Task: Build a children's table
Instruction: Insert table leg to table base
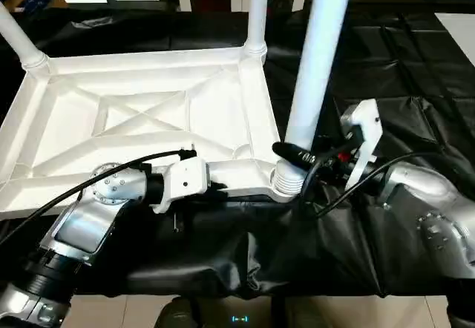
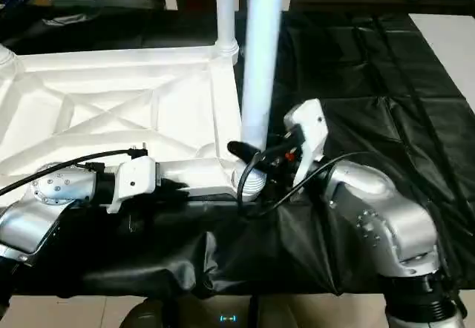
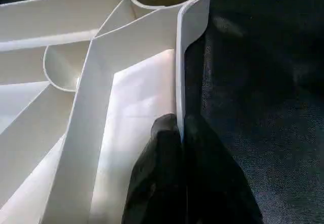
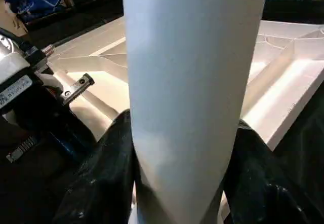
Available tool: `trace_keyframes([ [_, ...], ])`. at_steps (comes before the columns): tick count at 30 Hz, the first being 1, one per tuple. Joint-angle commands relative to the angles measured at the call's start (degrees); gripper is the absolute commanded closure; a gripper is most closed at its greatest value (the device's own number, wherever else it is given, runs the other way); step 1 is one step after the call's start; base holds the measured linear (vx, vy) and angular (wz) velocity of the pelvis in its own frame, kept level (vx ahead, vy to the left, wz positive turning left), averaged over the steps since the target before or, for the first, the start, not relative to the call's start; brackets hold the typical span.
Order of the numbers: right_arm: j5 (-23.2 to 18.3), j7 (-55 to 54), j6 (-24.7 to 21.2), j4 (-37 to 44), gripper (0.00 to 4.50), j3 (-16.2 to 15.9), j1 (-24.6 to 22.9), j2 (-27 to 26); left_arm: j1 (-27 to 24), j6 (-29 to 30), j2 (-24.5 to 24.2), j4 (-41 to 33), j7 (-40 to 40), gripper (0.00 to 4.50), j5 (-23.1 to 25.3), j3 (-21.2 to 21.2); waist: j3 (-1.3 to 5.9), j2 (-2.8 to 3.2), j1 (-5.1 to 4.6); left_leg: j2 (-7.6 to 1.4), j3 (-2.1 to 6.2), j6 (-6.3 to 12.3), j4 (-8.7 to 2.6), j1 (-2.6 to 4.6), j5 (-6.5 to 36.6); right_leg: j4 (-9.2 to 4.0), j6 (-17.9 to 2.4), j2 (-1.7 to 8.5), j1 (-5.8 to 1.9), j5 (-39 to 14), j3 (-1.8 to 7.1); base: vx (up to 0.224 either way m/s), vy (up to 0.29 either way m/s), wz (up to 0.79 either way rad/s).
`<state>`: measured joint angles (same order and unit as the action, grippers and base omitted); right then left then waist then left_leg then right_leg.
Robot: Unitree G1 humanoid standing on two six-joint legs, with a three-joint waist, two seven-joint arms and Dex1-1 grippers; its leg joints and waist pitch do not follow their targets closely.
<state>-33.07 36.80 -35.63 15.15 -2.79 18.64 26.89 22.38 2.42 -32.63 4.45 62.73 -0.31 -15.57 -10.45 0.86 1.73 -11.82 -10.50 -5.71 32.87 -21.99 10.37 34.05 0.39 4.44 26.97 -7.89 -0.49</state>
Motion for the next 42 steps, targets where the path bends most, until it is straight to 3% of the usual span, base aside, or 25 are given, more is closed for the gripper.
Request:
trace_keyframes([
  [1, 1.56, 0.63, 1.72, -0.26, 2.63, -0.44, -0.55, 0.05, -2.16, 0.64, 0.69, 1.71, -0.99, 4.5, 0.21, -1.49, 4.31, -1.34, -0.24, 0.03, -0.74, 4.34, -3.37, 0.46, 6.33, -3.37, -11.25, 1.4, -3.88, -12.8, 1.43, 0.0, 0.0, 0.0],
  [11, 9.06, 5.77, 10.76, -0.41, 2.63, -6.76, -2.73, 2.12, -1.97, 0.75, 0.87, 1.89, -1.15, 4.5, 0.59, -1.47, 4.24, -1.42, -0.29, -0.06, -0.7, 4.72, -3.4, 0.48, 7.11, -3.46, -10.54, 1.47, -3.84, -14.19, 1.44, 0.0, 0.0, 0.0],
  [21, 10.95, 8.75, 13.2, -1.55, 2.63, -8.9, -3.6, 3.01, -1.75, 0.55, 0.9, 2.3, -1.06, 4.5, 0.79, -1.54, 4.33, -1.51, -0.32, -0.09, -0.71, 5.61, -3.28, 0.51, 6.77, -3.29, -11.45, 1.37, -3.91, -12.21, 1.43, 0.0, 0.0, 0.0],
  [26, 9.95, 7.63, 12.96, -2.94, 2.63, -8.03, -3.11, 0.39, -1.8, 0.6, 0.99, 2.21, -1.14, 4.5, 0.77, -1.53, 4.33, -1.42, -0.37, -0.14, -0.68, 5.43, -3.38, 0.59, 7.81, -3.43, -11.56, 1.38, -3.78, -13.19, 1.37, 0.0, 0.0, 0.0],
  [32, 4.52, 4.68, 10.12, -8.6, 2.63, -4.1, -0.26, -5.76, -1.74, 0.54, 1.01, 2.3, -1.18, 4.5, 0.91, -1.6, 4.29, -1.36, -0.47, -0.14, -0.61, 4.61, -3.6, 0.65, 9.14, -3.63, -11.89, 1.46, -3.69, -14.93, 1.36, 0.0, 0.0, 0.0],
  [42, 3.79, 5.08, 8.51, -11.44, 2.64, -1.59, -0.08, -6.83, -2.04, 0.75, 0.87, 1.94, -1.18, 4.5, 0.9, -1.38, 4.22, -1.54, -0.51, -0.15, -0.63, 3.98, -3.71, 0.61, 9.16, -3.72, -10.99, 1.45, -3.65, -15.65, 1.36, 0.0, 0.0, 0.0],
])
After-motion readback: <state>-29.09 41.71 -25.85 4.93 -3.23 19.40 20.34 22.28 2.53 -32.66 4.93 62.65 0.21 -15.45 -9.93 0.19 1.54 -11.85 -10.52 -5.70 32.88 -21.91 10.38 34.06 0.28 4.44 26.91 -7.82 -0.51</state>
